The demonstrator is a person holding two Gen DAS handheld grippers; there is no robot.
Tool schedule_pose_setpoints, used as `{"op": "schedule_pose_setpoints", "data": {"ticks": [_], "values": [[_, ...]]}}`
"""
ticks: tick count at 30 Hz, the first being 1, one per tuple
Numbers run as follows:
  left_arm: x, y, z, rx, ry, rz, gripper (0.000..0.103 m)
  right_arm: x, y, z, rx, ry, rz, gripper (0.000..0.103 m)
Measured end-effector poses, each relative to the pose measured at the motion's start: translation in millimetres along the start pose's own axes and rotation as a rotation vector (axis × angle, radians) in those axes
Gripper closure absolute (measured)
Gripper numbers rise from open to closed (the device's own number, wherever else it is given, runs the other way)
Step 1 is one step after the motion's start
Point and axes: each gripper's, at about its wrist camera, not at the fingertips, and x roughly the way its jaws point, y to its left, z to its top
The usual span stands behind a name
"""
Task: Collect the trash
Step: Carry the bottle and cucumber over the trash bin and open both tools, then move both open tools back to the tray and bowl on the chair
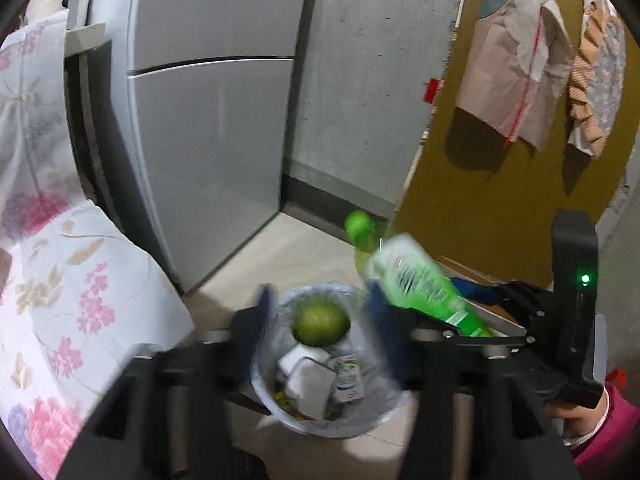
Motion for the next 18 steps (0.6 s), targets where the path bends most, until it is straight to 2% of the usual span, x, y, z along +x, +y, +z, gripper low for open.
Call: {"op": "schedule_pose_setpoints", "data": {"ticks": [1,3,9,12,18], "values": [[-1.1,2.8,-0.6,-0.002,-0.011,0.015,0.028,2.3,-1.9,-0.8,0.01,0.006,0.004,0.032],[-4.7,12.9,-2.6,-0.021,-0.011,0.021,0.028,1.4,-6.8,-3.6,0.038,0.005,0.018,0.032],[-35.4,51.2,-4.8,-0.105,-0.037,0.102,0.028,-22.6,-5.2,4.3,0.066,-0.047,0.045,0.032],[-63.6,71.6,-8.2,-0.145,-0.068,0.156,0.028,-45.4,9.8,15.7,0.059,-0.102,0.079,0.032],[-121.6,103.5,-26.7,-0.189,-0.103,0.303,0.028,-92.7,68.1,35.8,-0.046,-0.218,0.164,0.033]]}}
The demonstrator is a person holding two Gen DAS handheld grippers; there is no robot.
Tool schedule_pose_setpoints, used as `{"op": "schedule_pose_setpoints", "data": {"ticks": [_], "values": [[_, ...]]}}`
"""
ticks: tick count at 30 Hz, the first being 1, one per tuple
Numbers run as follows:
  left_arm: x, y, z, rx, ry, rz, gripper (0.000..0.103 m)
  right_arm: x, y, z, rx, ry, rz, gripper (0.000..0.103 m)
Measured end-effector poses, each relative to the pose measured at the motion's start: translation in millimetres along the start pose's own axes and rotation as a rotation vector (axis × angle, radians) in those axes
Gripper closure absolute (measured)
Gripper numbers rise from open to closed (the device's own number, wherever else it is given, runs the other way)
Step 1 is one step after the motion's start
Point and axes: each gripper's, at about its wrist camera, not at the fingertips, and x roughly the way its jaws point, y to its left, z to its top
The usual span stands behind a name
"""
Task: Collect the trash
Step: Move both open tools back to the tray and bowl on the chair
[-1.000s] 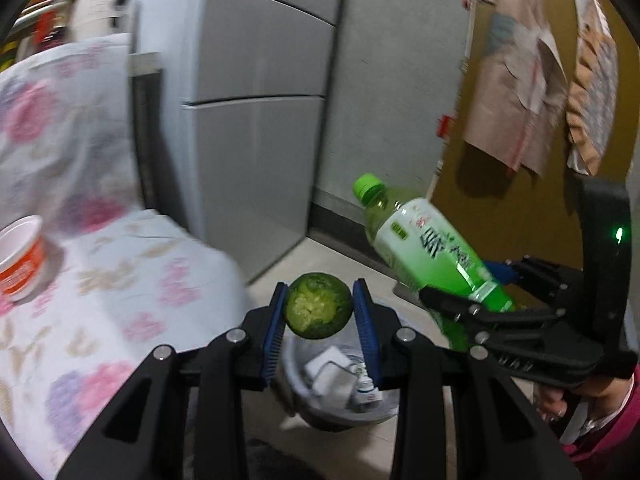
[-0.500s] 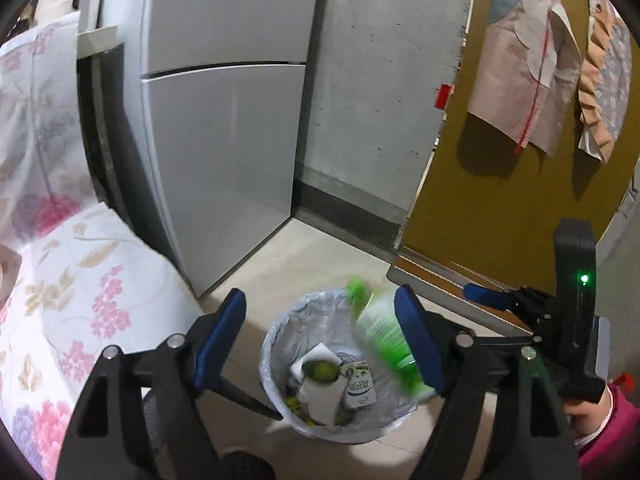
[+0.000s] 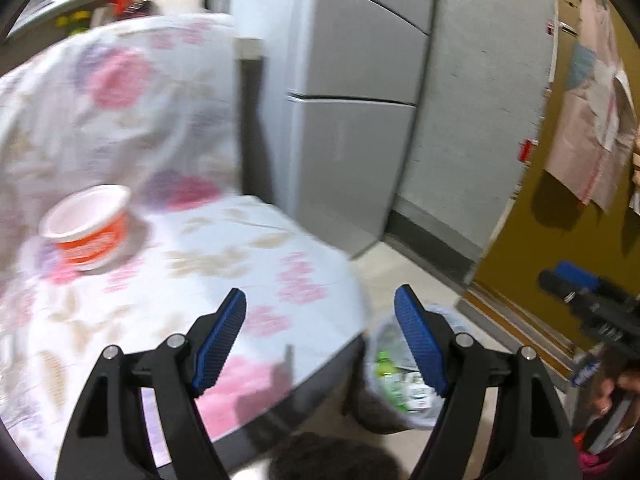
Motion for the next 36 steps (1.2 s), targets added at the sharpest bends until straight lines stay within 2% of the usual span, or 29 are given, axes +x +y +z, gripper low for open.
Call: {"op": "schedule_pose_setpoints", "data": {"ticks": [4,14,18,22,24,31,33,35,36], "values": [[-33.1,38.4,-16.2,-0.032,-0.006,0.098,0.028,-3.0,46.6,8.1,-0.065,-0.01,0.085,0.033],[-86.7,133.2,-61.7,-0.185,0.056,0.284,0.028,31.9,185.0,1.2,-0.259,0.099,0.299,0.034],[-104.2,166.3,-72.1,-0.25,0.057,0.356,0.028,40.4,228.8,-1.5,-0.313,0.116,0.361,0.047],[-118.4,192.2,-79.6,-0.293,0.054,0.413,0.028,51.7,258.2,-4.8,-0.355,0.128,0.381,0.079],[-122.9,204.7,-82.7,-0.312,0.052,0.433,0.028,58.8,269.6,-5.8,-0.368,0.143,0.399,0.087],[-127.3,248.5,-90.4,-0.393,0.061,0.472,0.028,87.7,295.5,6.4,-0.37,0.177,0.405,0.085],[-128.9,256.6,-92.0,-0.411,0.061,0.478,0.032,94.6,302.2,10.9,-0.375,0.18,0.404,0.084],[-130.5,266.4,-92.9,-0.429,0.061,0.497,0.034,103.1,309.8,14.7,-0.39,0.185,0.401,0.074],[-131.3,270.3,-93.3,-0.437,0.061,0.507,0.035,106.3,313.3,15.9,-0.396,0.187,0.402,0.064]]}}
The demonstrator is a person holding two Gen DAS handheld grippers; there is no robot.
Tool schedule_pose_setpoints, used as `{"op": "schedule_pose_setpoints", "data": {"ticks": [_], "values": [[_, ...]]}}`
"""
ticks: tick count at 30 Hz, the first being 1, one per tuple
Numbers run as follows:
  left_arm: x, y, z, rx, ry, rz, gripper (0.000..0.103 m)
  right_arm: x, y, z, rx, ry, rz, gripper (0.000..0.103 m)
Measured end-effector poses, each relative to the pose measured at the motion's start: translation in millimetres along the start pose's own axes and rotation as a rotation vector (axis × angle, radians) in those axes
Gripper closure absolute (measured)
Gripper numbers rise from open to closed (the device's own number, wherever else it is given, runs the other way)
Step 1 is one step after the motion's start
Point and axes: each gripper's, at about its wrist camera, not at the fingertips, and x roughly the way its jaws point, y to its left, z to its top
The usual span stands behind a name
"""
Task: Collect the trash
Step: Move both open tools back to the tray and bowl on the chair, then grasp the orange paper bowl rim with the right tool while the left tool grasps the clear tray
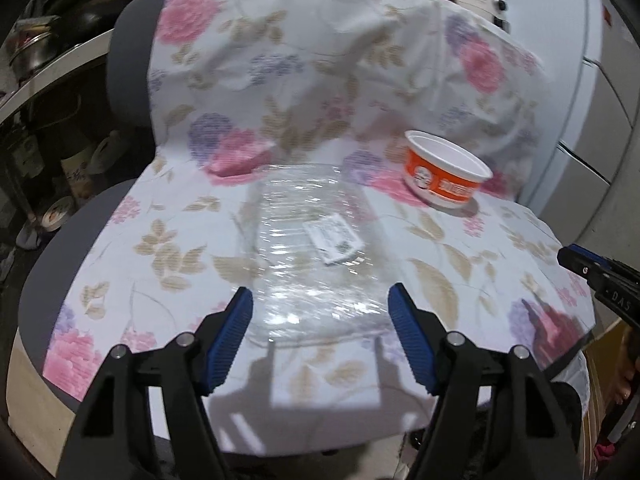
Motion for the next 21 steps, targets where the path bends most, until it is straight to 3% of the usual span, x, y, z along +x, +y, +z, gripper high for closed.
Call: {"op": "schedule_pose_setpoints", "data": {"ticks": [4,12,18,21], "values": [[6.3,20.8,9.0,-0.05,-0.002,0.037,0.036,14.8,2.0,12.7,-0.01,0.0,0.008,0.056],[29.4,33.8,43.3,-0.062,-0.019,0.1,0.036,61.7,-11.5,68.7,0.036,-0.009,-0.056,0.055],[49.8,28.9,56.1,-0.053,-0.01,0.102,0.036,110.2,-26.2,104.4,0.105,0.031,-0.104,0.055],[55.8,29.6,55.7,-0.047,-0.003,0.113,0.036,134.7,-32.7,106.7,0.137,0.088,-0.11,0.055]]}}
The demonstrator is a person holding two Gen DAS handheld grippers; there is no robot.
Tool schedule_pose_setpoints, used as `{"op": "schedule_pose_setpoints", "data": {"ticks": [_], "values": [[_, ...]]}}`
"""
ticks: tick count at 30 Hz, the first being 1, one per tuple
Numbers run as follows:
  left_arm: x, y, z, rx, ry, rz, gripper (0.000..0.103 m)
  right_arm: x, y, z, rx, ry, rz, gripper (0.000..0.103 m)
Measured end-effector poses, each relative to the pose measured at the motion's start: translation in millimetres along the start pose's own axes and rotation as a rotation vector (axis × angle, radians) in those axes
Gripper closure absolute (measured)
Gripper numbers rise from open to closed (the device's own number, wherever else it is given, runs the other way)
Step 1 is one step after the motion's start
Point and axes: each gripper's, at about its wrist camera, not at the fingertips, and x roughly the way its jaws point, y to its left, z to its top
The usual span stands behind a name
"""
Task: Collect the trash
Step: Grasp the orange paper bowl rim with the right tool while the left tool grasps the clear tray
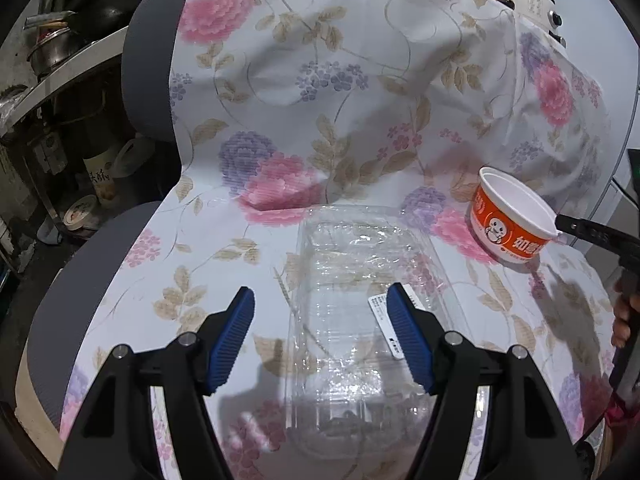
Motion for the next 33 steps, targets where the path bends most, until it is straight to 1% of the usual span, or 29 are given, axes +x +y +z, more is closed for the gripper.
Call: {"op": "schedule_pose_setpoints", "data": {"ticks": [2,4,6,7,8,10,11,12,16,18,21,22,23,25,26,28,31,33], "values": [[3.6,2.9,-1.8,-0.001,0.008,0.002,0.036,9.6,-1.8,-4.1,0.022,0.04,0.026,0.055],[5.4,5.6,-4.2,-0.004,0.014,0.007,0.036,13.3,0.8,-12.7,0.025,0.063,0.073,0.055],[7.6,8.9,-7.6,-0.011,0.025,0.007,0.036,11.5,5.4,-19.3,0.015,0.06,0.075,0.056],[8.4,10.7,-9.3,-0.016,0.03,0.009,0.036,7.5,6.3,-21.9,0.018,0.048,0.076,0.06],[8.8,11.9,-10.7,-0.019,0.034,0.01,0.036,4.5,6.9,-22.9,0.022,0.042,0.077,0.064],[8.2,15.9,-13.8,-0.029,0.039,0.012,0.036,-9.0,6.4,-25.2,0.036,0.012,0.084,0.084],[7.6,17.2,-14.7,-0.033,0.039,0.012,0.036,-15.6,6.9,-25.8,0.031,-0.007,0.078,0.089],[6.6,18.7,-15.9,-0.036,0.041,0.012,0.036,-22.5,7.3,-26.5,0.027,-0.025,0.08,0.096],[1.2,23.2,-20.2,-0.04,0.039,0.011,0.036,-52.5,11.3,-32.0,0.003,-0.052,0.093,0.098],[-1.7,25.3,-21.7,-0.041,0.037,0.01,0.036,-65.3,10.7,-37.2,0.012,-0.043,0.111,0.098],[-4.9,29.1,-23.8,-0.043,0.034,0.008,0.036,-82.8,8.9,-46.9,0.011,-0.012,0.105,0.098],[-5.0,29.8,-24.0,-0.043,0.034,0.007,0.038,-87.9,7.6,-52.7,0.014,0.01,0.105,0.098],[-4.6,30.2,-24.2,-0.042,0.037,0.001,0.042,-90.1,6.3,-58.0,0.014,0.022,0.103,0.098],[-2.7,29.9,-24.0,-0.04,0.039,-0.008,0.045,-95.9,5.0,-70.7,0.014,0.045,0.099,0.098],[0.5,28.9,-23.2,-0.034,0.043,-0.014,0.048,-97.9,4.5,-76.0,0.014,0.052,0.1,0.098],[8.9,25.9,-20.8,-0.023,0.056,-0.017,0.052,-101.5,3.5,-85.1,0.016,0.056,0.093,0.098],[23.1,24.5,-17.4,-0.02,0.08,-0.027,0.06,-104.6,0.9,-90.1,0.03,0.048,0.1,0.098],[37.6,23.7,-15.9,-0.024,0.117,-0.043,0.067,-104.2,0.0,-90.8,0.035,0.045,0.1,0.098]]}}
